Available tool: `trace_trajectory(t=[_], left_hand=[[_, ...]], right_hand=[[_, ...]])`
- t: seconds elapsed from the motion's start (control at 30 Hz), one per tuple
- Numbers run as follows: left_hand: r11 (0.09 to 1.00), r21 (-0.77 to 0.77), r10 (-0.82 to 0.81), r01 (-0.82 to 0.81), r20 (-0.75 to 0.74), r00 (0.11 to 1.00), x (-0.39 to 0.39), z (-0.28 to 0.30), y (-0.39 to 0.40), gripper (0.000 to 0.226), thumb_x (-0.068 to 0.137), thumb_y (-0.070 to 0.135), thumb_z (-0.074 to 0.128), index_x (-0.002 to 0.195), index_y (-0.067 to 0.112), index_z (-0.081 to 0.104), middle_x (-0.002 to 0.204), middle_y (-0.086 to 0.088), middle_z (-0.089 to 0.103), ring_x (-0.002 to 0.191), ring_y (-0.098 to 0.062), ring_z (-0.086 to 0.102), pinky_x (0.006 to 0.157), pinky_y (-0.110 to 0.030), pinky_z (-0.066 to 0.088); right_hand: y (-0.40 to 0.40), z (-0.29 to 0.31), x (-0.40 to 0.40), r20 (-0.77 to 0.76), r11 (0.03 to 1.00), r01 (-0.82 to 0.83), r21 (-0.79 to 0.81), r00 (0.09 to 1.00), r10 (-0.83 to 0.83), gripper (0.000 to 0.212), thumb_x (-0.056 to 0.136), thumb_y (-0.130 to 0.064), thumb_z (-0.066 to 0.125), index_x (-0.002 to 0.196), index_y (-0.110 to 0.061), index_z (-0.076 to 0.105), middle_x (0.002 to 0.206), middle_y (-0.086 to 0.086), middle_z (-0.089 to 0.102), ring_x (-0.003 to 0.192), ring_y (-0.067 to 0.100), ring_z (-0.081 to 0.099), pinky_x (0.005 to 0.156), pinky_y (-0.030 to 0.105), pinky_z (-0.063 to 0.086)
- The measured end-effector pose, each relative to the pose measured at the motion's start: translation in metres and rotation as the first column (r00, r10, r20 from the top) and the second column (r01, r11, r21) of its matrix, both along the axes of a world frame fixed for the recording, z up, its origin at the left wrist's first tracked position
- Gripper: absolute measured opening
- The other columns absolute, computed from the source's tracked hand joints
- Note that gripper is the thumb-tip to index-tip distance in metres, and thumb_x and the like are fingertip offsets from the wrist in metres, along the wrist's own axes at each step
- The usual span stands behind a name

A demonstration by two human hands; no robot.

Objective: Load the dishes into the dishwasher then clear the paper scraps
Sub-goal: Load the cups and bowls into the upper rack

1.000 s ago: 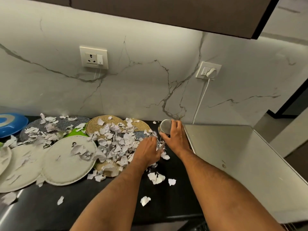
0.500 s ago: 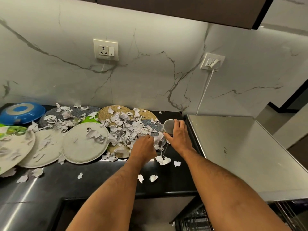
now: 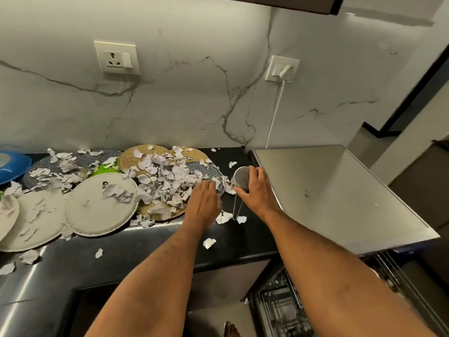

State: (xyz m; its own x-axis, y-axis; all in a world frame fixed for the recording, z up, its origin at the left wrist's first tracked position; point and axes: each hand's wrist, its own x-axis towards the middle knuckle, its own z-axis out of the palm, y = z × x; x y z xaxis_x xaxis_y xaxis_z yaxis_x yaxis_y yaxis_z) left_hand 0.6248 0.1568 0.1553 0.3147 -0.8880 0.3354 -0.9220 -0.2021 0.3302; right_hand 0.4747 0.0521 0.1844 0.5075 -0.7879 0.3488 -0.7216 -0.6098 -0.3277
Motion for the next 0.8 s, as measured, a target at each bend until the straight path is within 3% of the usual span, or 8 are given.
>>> trace_trajectory(t=[0.17,0.3,0.53,0.7,0.8], left_hand=[[0.989,-0.008,-0.15,0.15,-0.01,0.989,-0.059,-0.01,-0.011,0.054,0.105,0.032,0.04,0.148,0.001,0.039,0.149,-0.017,0.046,0.139,-0.028,0.04,0.121,-0.041,0.027],[0.955,0.017,-0.297,0.297,-0.003,0.955,-0.121,-0.023,-0.023,0.053,0.105,0.031,0.04,0.148,-0.001,0.041,0.149,-0.019,0.047,0.141,-0.03,0.041,0.122,-0.042,0.024],[0.837,0.073,-0.541,0.543,-0.048,0.84,-0.257,-0.053,-0.045,0.052,0.105,0.032,0.037,0.149,0.003,0.038,0.15,-0.014,0.045,0.14,-0.026,0.038,0.123,-0.038,0.024],[0.75,0.128,-0.634,0.649,-0.142,0.76,-0.35,-0.086,-0.053,0.049,0.105,0.031,0.036,0.148,0.007,0.037,0.149,-0.01,0.044,0.138,-0.023,0.038,0.122,-0.035,0.024],[0.705,0.236,-0.644,0.669,-0.181,0.743,-0.392,-0.121,-0.057,0.056,0.106,0.036,0.03,0.154,0.009,0.029,0.157,-0.009,0.035,0.146,-0.022,0.03,0.124,-0.038,0.019]], right_hand=[[0.021,-0.016,-0.071,-0.008,0.992,0.115,0.053,0.993,-0.115,0.079,0.084,-0.048,0.078,0.143,-0.013,0.039,0.134,0.009,0.042,0.119,0.023,0.05,0.095,0.033,0.053],[0.034,-0.034,-0.141,-0.028,0.967,0.224,0.123,0.975,-0.222,0.083,0.082,-0.048,0.079,0.145,-0.013,0.038,0.135,0.008,0.042,0.12,0.022,0.049,0.098,0.03,0.048],[0.05,-0.068,-0.281,-0.057,0.879,0.415,0.233,0.908,-0.414,0.085,0.082,-0.044,0.081,0.145,-0.007,0.038,0.134,0.014,0.043,0.122,0.031,0.047,0.101,0.044,0.049],[0.054,-0.096,-0.368,-0.097,0.809,0.504,0.301,0.86,-0.5,0.085,0.082,-0.043,0.08,0.145,-0.005,0.038,0.138,0.016,0.043,0.127,0.032,0.043,0.106,0.045,0.045],[0.052,-0.122,-0.408,-0.134,0.771,0.54,0.337,0.838,-0.528,0.086,0.079,-0.038,0.082,0.145,-0.007,0.037,0.138,0.014,0.043,0.128,0.031,0.043,0.108,0.041,0.041]])
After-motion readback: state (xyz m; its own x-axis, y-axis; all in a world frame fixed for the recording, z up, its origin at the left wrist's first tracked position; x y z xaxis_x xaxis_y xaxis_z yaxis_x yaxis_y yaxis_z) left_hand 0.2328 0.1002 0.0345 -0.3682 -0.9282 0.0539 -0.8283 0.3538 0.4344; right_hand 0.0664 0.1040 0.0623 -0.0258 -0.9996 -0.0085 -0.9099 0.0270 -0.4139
